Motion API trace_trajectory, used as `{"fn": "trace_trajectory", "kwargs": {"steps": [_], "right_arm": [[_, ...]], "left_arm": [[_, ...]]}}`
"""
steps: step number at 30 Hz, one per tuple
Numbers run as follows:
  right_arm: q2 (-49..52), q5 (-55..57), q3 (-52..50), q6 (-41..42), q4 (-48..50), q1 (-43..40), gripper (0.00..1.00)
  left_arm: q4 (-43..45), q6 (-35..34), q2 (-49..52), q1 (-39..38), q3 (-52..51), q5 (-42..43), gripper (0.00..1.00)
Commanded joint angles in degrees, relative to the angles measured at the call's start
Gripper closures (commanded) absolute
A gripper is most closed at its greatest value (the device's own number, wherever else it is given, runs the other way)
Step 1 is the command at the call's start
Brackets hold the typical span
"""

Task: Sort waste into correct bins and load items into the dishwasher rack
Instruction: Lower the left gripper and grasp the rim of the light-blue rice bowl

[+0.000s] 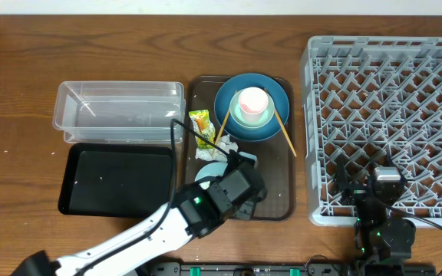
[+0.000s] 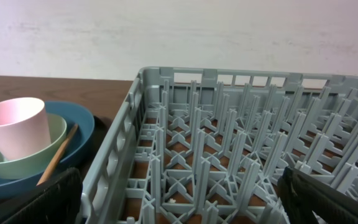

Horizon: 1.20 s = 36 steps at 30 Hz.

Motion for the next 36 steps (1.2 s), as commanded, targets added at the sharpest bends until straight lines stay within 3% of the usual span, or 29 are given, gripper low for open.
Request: {"fn": "trace_trajectory", "kwargs": {"steps": [1,18,20,26,36], "right_arm": [[-0.17,0.13,-0.09,0.79,-0.24,0.9,0.01],[-0.17,0.13,-0.09,0.79,-0.24,0.9,0.01],[-0.17,0.13,-0.09,0.76,-0.24,0.9,0.01],[-0.17,0.13,-0.09,0.79,-0.24,0.9,0.01],[-0.17,0.13,-0.09,0.76,-0.24,0.9,0.01]], "left_arm": [[1.22,-0.9,2.99,-0.15,-0.33,-2.36,0.45],[5.66,-0.72,15.45,-0.15,-0.33,-5.11,0.58],[5.66,-0.72,15.87,-0.15,-0.33,-5.22,0.64],[5.68,-0.7,15.45,0.17,-0.11,-6.43,0.67],[5.64,-0.72,14.62,0.15,-0.09,-7.45,0.81]]}}
